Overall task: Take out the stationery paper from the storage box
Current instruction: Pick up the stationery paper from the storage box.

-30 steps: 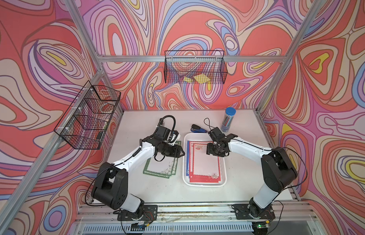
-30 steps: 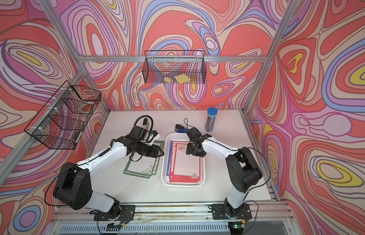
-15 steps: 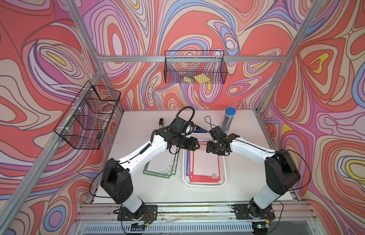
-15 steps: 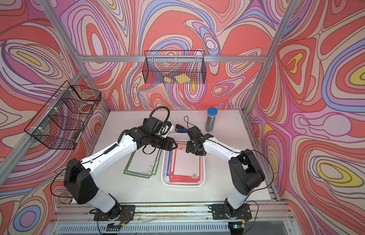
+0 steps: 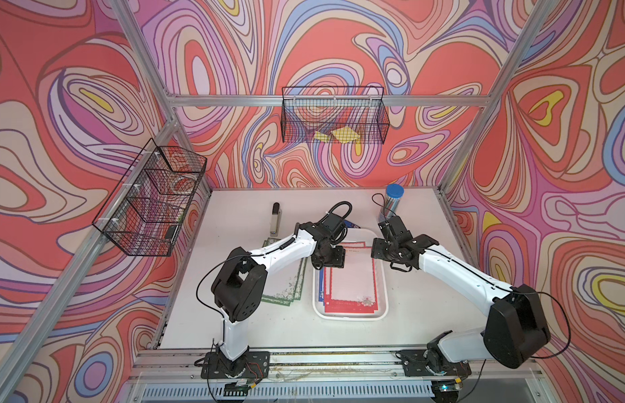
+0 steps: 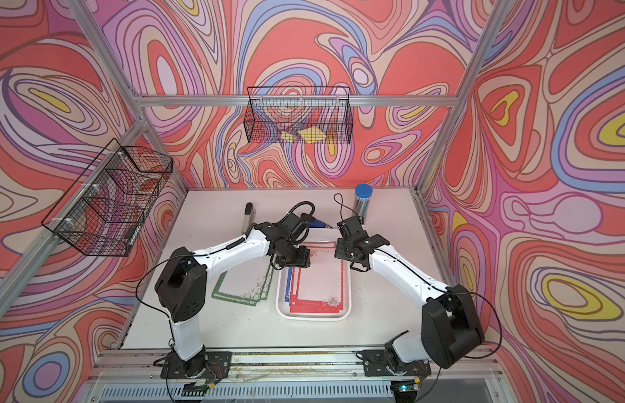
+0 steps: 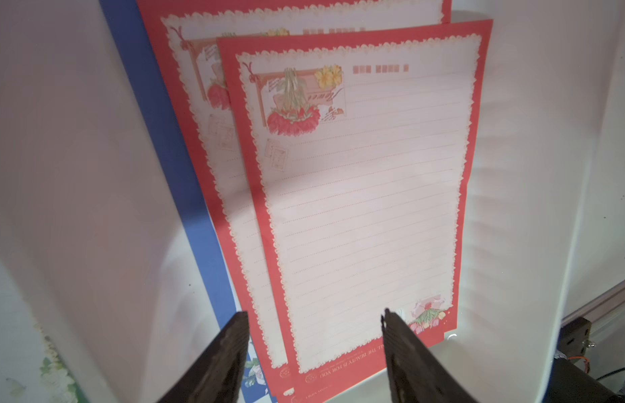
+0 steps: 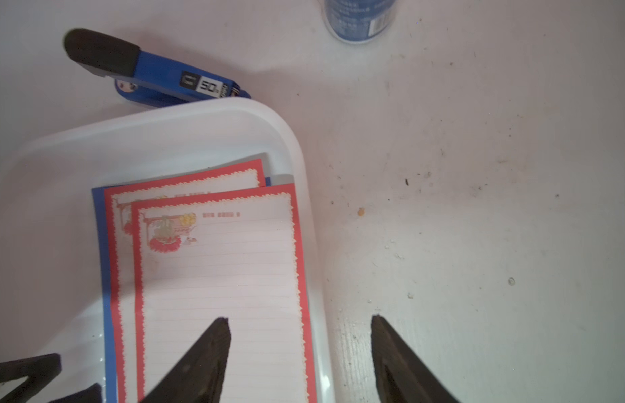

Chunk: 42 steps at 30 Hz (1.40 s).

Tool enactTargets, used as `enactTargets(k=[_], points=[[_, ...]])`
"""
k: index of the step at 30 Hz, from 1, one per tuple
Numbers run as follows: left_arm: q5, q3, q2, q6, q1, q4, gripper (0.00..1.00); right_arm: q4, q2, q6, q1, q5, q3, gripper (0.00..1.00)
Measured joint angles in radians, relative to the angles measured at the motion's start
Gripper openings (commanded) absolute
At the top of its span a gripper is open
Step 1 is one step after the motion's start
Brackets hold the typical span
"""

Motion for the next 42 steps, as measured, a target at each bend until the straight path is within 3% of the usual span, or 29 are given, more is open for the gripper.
enactTargets(k=[20, 42], points=[[0.045, 0.014, 0.134, -0.030, -0.001, 0.045, 0.61, 0.099, 0.001, 0.016, -0.038, -0.131, -0.105, 0.67], [0.016, -0.009, 0.135, -0.048, -0.001, 0.072, 0.61, 0.174, 0.018, 0.060, -0.055, -0.237, -0.157, 0.61]])
